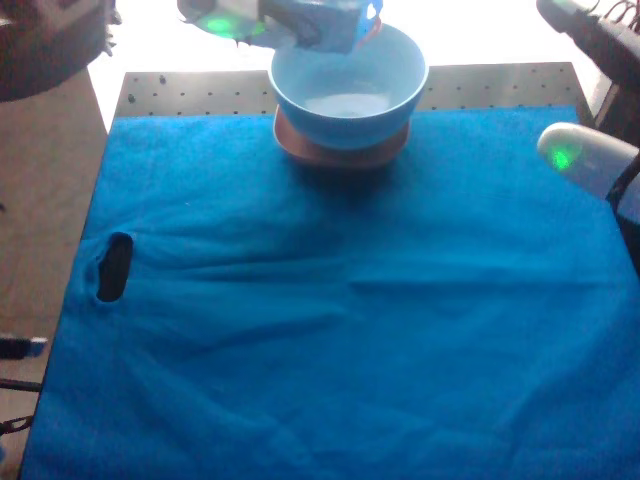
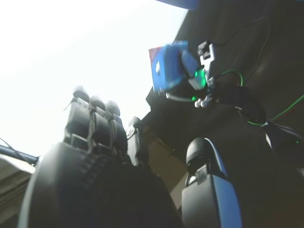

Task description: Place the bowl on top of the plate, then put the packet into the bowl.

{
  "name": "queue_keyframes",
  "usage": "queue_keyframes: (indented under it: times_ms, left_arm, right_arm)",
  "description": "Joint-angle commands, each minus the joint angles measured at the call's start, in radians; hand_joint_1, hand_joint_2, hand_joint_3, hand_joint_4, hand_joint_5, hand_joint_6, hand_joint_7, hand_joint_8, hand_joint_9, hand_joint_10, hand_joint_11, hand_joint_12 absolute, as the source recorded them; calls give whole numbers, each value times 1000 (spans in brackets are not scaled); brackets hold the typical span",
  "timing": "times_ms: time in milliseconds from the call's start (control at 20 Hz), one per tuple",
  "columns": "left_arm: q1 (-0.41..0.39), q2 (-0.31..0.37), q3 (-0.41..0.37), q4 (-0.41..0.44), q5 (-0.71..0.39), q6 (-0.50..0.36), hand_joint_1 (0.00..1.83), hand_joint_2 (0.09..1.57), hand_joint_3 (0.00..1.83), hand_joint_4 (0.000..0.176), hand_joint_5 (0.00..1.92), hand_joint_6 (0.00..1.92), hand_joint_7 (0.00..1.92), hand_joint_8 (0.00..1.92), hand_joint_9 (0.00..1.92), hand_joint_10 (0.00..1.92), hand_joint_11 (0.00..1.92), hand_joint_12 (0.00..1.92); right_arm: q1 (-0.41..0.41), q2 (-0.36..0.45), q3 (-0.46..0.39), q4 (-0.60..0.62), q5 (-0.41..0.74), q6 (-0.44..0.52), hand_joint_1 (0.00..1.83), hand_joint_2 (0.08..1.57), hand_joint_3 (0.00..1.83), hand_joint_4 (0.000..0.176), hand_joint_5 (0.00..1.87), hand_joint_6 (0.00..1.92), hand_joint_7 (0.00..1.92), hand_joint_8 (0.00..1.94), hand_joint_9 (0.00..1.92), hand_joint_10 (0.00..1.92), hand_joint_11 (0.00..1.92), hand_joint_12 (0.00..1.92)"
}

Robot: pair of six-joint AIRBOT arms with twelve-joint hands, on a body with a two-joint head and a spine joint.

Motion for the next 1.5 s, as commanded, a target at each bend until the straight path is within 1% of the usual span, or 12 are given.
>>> queue_keyframes:
  times_ms: [0, 100, 150, 200, 250, 400, 550, 950, 1250, 1350, 1400, 1450]
  left_arm:
    - [-24, -15, 10, -19, -78, -2, 1241, 1067, 2, 13, 1054, 800, 1122, 815, 1021, 372, 328, 1437]
    - [-31, -67, 56, -5, -16, 24, 1236, 1087, 2, 0, 981, 883, 1094, 894, 1081, 324, 548, 1308]
    - [-32, -78, 65, -5, 3, 45, 1117, 1095, 1, 9, 1000, 926, 967, 402, 1046, 233, 583, 1158]
    - [-30, -97, 81, -6, 25, 58, 1033, 1007, 0, 0, 801, 345, 890, 165, 954, 145, 505, 1076]
    - [-28, -113, 98, -6, 41, 60, 901, 980, 0, 55, 655, 92, 718, 37, 742, 40, 283, 1039]
    - [-18, -138, 123, -6, 62, 60, 773, 958, 0, 90, 483, 0, 468, 0, 468, 0, 88, 799]
    - [-16, -148, 129, -6, 64, 60, 705, 884, 0, 174, 186, 0, 180, 2, 213, 0, 0, 362]
    - [81, 32, -67, -92, -130, 116, 518, 931, 16, 176, 15, 0, 0, 0, 0, 0, 0, 0]
    - [382, 240, -290, -370, -550, 123, 445, 973, 0, 172, 16, 6, 0, 0, 0, 0, 0, 0]
    - [520, 310, -373, -451, -707, 106, 552, 978, 0, 79, 47, 15, 0, 0, 0, 0, 0, 0]
    - [593, 340, -411, -481, -781, 85, 620, 992, 0, 137, 25, 2, 0, 0, 0, 0, 0, 0]
    - [626, 353, -429, -496, -823, 76, 620, 992, 0, 137, 25, 2, 0, 0, 0, 0, 0, 0]
  right_arm:
    - [5, -4, -1, -1, 115, 6, 290, 1185, 1, 161, 82, 2, 60, 4, 0, 0, 3, 1]
    - [1, -13, -1, 3, 115, 6, 272, 1195, 5, 141, 82, 2, 83, 10, 24, 9, 31, 14]
    - [1, -16, -1, 3, 115, 6, 274, 1202, 7, 127, 84, 3, 92, 12, 35, 13, 34, 15]
    - [1, -21, -1, 3, 115, 6, 282, 1202, 5, 124, 89, 4, 103, 13, 46, 14, 43, 20]
    - [1, -26, -1, 3, 115, 6, 273, 1196, 2, 138, 82, 0, 93, 6, 30, 5, 20, 10]
    - [1, -36, 0, 3, 115, 6, 244, 1215, 8, 144, 53, 0, 70, 0, 28, 2, 42, 21]
    - [1, -40, 0, 3, 115, 6, 213, 1250, 14, 127, 28, 0, 77, 3, 37, 4, 69, 34]
    - [-14, -33, -4, 10, 116, 7, 258, 1231, 0, 151, 9, 2, 58, 0, 3, 0, 22, 16]
    - [-84, 45, -35, 16, 115, 6, 415, 1170, 0, 147, 0, 0, 0, 0, 0, 0, 1, 2]
    - [-88, 73, -48, 16, 115, 6, 437, 1133, 0, 164, 0, 0, 0, 0, 0, 0, 0, 0]
    - [-90, 87, -56, 13, 115, 6, 444, 1106, 0, 176, 0, 0, 0, 0, 0, 0, 0, 0]
    - [-93, 98, -64, 11, 116, 6, 444, 1106, 0, 176, 0, 0, 0, 0, 0, 0, 0, 0]
